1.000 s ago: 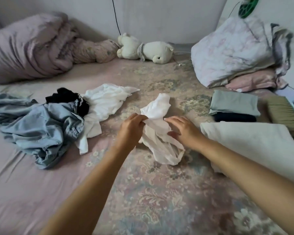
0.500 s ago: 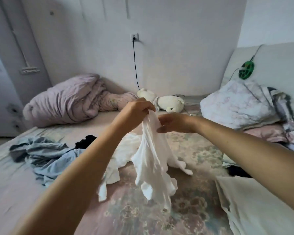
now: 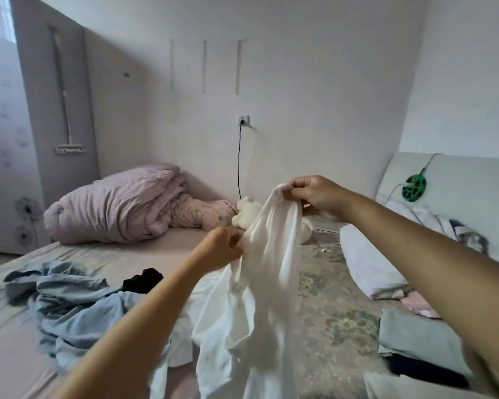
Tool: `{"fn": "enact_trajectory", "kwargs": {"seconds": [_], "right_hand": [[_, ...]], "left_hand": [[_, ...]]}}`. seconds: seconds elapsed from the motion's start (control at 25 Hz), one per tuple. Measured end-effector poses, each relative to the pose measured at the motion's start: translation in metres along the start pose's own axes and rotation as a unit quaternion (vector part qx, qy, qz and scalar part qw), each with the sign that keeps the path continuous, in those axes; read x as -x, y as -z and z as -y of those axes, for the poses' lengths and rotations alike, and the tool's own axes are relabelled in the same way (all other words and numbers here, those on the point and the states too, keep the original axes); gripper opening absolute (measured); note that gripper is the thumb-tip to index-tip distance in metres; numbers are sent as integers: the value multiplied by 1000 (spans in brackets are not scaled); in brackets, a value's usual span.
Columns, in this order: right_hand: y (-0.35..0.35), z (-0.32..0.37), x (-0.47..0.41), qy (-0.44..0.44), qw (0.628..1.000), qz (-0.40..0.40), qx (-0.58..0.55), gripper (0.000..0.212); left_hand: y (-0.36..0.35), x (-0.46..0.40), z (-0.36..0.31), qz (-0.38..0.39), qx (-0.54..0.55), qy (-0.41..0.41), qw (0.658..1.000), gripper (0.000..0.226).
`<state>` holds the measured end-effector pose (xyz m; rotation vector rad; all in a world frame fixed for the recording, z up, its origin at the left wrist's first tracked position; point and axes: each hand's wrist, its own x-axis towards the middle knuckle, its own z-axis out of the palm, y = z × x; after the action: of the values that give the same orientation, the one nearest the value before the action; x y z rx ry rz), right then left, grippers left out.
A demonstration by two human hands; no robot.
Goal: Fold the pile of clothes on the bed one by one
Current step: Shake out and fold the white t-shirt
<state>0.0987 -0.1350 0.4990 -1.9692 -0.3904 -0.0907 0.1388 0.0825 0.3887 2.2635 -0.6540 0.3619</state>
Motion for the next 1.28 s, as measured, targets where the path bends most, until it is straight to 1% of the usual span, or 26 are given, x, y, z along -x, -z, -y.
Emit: {"fn": "enact_trajectory", "kwargs": {"seconds": [0.04, 0.08, 0.16, 0.24, 0.32, 0.36, 0.44, 0.48, 0.52, 0.6, 0.64, 0.72, 0.84, 0.96, 1.0, 1.04, 1.12, 1.16, 1.2, 1.24, 1.28], "right_hand": [[3, 0, 3, -3, 1000, -11, -12, 19], [6, 0, 7, -11, 999, -19, -26, 19], [13, -8, 17, -49, 998, -8, -36, 18], [15, -24, 29, -112, 993, 45, -14, 14], [13, -43, 42, -171, 978, 116, 32, 8], [14, -50, 48, -195, 968, 149, 45, 10], [19, -58, 58, -237, 948, 207, 44, 23], [22, -60, 59, -244, 945, 214, 38, 29], [25, -63, 58, -226, 955, 189, 39, 31], [26, -68, 53, -135, 985, 82, 64, 26], [23, -70, 50, -89, 992, 45, 81, 24], [8, -70, 46, -34, 992, 30, 113, 11], [5, -73, 40, -12, 994, -9, 104, 24], [23, -77, 34, 1, 981, -78, 175, 28], [26, -76, 34, -8, 979, -87, 184, 28], [25, -75, 35, -26, 984, -83, 157, 27], [13, -72, 38, -62, 994, -44, 75, 26], [7, -72, 40, -68, 995, -38, 59, 22], [3, -72, 41, -59, 995, -43, 69, 15], [1, -76, 42, -26, 993, -48, 102, 14], [0, -78, 44, 29, 984, -48, 168, 26]], "left_hand": [[-4, 0, 7, -10, -7, 9, 1000, 16], [-6, -2, 11, -40, 13, 25, 999, 23], [-2, -8, 5, -106, 77, 45, 990, 18], [4, -14, -15, -141, 154, 46, 977, 9], [3, -18, -39, -159, 211, 40, 964, 12], [0, -20, -52, -166, 218, 34, 961, 13], [-7, -24, -72, -162, 224, 24, 961, 17], [-10, -26, -80, -155, 229, 18, 961, 21], [-12, -29, -88, -147, 231, 12, 962, 24], [-16, -34, -97, -140, 221, -3, 965, 27], [-19, -35, -100, -139, 216, -9, 967, 26], [-20, -35, -104, -137, 204, -15, 969, 26], [-17, -32, -100, -131, 180, -12, 975, 26], [-12, -29, -89, -121, 153, -9, 981, 22], [-11, -28, -84, -118, 147, -13, 982, 20], [-12, -28, -82, -118, 142, -17, 983, 19], [-13, -29, -79, -126, 132, -21, 983, 18], [-13, -31, -78, -128, 126, -22, 984, 19], [-12, -32, -76, -125, 114, -23, 985, 19], [-11, -33, -74, -120, 100, -26, 987, 20], [-10, -33, -72, -116, 86, -29, 989, 20]]}}
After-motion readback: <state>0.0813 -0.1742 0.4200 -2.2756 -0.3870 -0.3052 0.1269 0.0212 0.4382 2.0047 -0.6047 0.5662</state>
